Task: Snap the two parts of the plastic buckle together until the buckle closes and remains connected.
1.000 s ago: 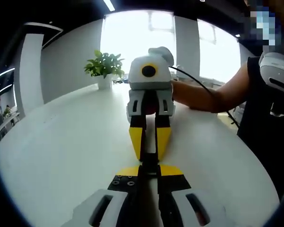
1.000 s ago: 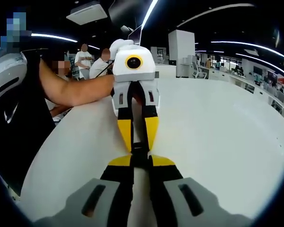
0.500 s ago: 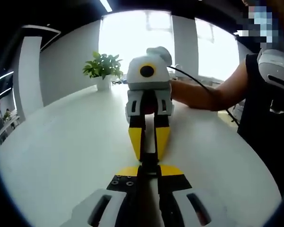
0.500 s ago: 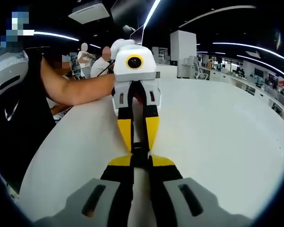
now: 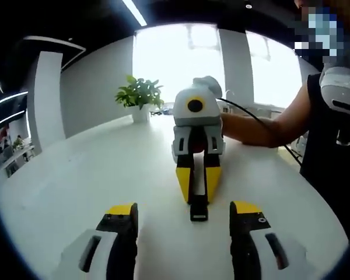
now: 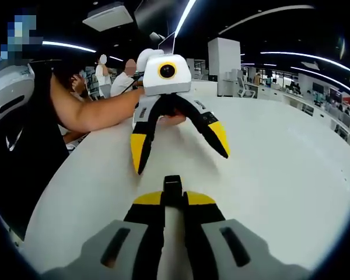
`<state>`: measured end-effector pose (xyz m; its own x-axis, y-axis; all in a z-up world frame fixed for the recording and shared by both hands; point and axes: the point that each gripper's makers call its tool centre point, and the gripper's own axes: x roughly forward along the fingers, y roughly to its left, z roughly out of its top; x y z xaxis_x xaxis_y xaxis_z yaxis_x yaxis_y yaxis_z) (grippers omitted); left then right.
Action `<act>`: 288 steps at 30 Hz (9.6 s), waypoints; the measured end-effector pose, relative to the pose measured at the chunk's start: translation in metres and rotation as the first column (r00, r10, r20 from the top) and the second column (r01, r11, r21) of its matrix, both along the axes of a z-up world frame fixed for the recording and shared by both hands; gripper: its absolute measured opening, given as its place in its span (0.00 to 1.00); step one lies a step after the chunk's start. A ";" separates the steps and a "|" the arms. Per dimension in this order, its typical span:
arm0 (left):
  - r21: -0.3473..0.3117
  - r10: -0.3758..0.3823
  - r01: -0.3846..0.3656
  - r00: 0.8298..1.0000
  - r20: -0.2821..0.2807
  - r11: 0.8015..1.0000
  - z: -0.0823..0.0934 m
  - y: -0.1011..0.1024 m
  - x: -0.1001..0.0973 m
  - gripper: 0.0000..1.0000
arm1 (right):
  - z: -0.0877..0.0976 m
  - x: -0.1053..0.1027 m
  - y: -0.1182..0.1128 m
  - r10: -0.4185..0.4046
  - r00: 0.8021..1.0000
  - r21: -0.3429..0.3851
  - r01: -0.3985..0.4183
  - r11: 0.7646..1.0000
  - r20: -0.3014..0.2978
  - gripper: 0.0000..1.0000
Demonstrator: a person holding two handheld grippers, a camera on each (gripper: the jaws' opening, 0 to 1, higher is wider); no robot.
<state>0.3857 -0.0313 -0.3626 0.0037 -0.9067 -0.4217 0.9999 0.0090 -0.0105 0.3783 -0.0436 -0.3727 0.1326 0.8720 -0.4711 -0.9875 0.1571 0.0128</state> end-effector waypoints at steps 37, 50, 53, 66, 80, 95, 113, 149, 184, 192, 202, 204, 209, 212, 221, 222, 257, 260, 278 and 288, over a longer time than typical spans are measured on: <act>-0.206 0.494 -0.459 0.851 0.178 0.864 0.045 0.040 0.109 1.00 | 0.044 0.067 -0.032 -0.350 0.930 0.147 0.333 0.931 0.110 0.10; -0.136 0.625 -0.611 0.772 0.119 0.780 0.033 0.052 0.124 1.00 | 0.052 0.105 -0.071 -0.580 0.809 0.184 0.558 0.810 0.100 0.10; -0.138 0.626 -0.612 0.769 0.125 0.779 0.035 0.051 0.122 1.00 | 0.051 0.108 -0.075 -0.599 0.795 0.184 0.577 0.796 0.098 0.10; -0.150 0.644 -0.627 0.754 0.127 0.764 0.032 0.054 0.129 1.00 | 0.053 0.123 -0.093 -0.692 0.716 0.206 0.666 0.717 0.095 0.10; -0.165 0.649 -0.630 0.752 0.116 0.759 0.033 0.054 0.131 1.00 | 0.051 0.129 -0.101 -0.733 0.671 0.198 0.708 0.678 0.112 0.10; -0.166 0.646 -0.626 0.753 0.124 0.762 0.032 0.050 0.127 1.00 | 0.049 0.150 -0.110 -0.762 0.638 0.194 0.739 0.646 0.109 0.10; -0.157 0.648 -0.631 0.753 0.112 0.760 0.030 0.052 0.125 1.00 | 0.043 0.173 -0.116 -0.781 0.615 0.179 0.761 0.624 0.107 0.10; -0.139 0.625 -0.611 0.773 0.103 0.779 0.027 0.043 0.121 1.00 | 0.031 0.217 -0.093 -0.771 0.630 0.145 0.757 0.637 0.094 0.10; -0.135 0.623 -0.609 0.775 0.107 0.782 0.026 0.043 0.123 1.00 | 0.031 0.246 -0.083 -0.756 0.649 0.128 0.746 0.654 0.085 0.11; -0.136 0.623 -0.609 0.774 0.111 0.781 0.026 0.044 0.123 1.00 | 0.037 0.253 -0.079 -0.757 0.649 0.140 0.745 0.653 0.079 0.10; -0.139 0.623 -0.609 0.774 0.110 0.781 0.026 0.044 0.124 1.00 | 0.032 0.258 -0.076 -0.749 0.657 0.128 0.738 0.662 0.084 0.11; -0.141 0.621 -0.606 0.776 0.112 0.783 0.026 0.043 0.124 1.00 | 0.034 0.261 -0.075 -0.750 0.656 0.131 0.739 0.661 0.082 0.11; -0.141 0.623 -0.608 0.774 0.113 0.781 0.026 0.044 0.124 1.00 | 0.035 0.264 -0.068 -0.747 0.660 0.134 0.736 0.664 0.081 0.11; -0.146 0.628 -0.613 0.770 0.111 0.777 0.027 0.045 0.126 1.00 | 0.034 0.268 -0.064 -0.741 0.666 0.133 0.730 0.671 0.081 0.11; -0.146 0.629 -0.613 0.770 0.110 0.776 0.026 0.045 0.127 1.00 | 0.034 0.279 -0.061 -0.738 0.670 0.131 0.727 0.674 0.082 0.11; -0.146 0.629 -0.613 0.770 0.108 0.776 0.026 0.045 0.128 1.00 | 0.033 0.281 -0.062 -0.738 0.670 0.130 0.727 0.674 0.080 0.11; -0.124 0.635 -0.625 0.769 0.070 0.770 0.019 0.046 0.121 1.00 | 0.020 0.315 -0.052 -0.732 0.677 0.086 0.727 0.681 0.079 0.11; -0.125 0.641 -0.631 0.765 0.065 0.766 0.019 0.050 0.122 1.00 | 0.017 0.314 -0.047 -0.727 0.681 0.073 0.724 0.686 0.083 0.11; -0.130 0.641 -0.630 0.765 0.067 0.766 0.019 0.049 0.128 1.00 | 0.009 0.314 -0.045 -0.716 0.694 0.043 0.715 0.697 0.069 0.11; -0.126 0.636 -0.626 0.768 0.071 0.770 0.018 0.047 0.125 1.00 | 0.005 0.313 -0.045 -0.710 0.702 0.038 0.709 0.704 0.052 0.11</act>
<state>0.5110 0.0157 -0.3451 0.6274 -0.7174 -0.3027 0.7638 0.6427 0.0599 0.6916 -0.0890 -0.3674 0.7416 0.5149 -0.4300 -0.5826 0.8122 -0.0321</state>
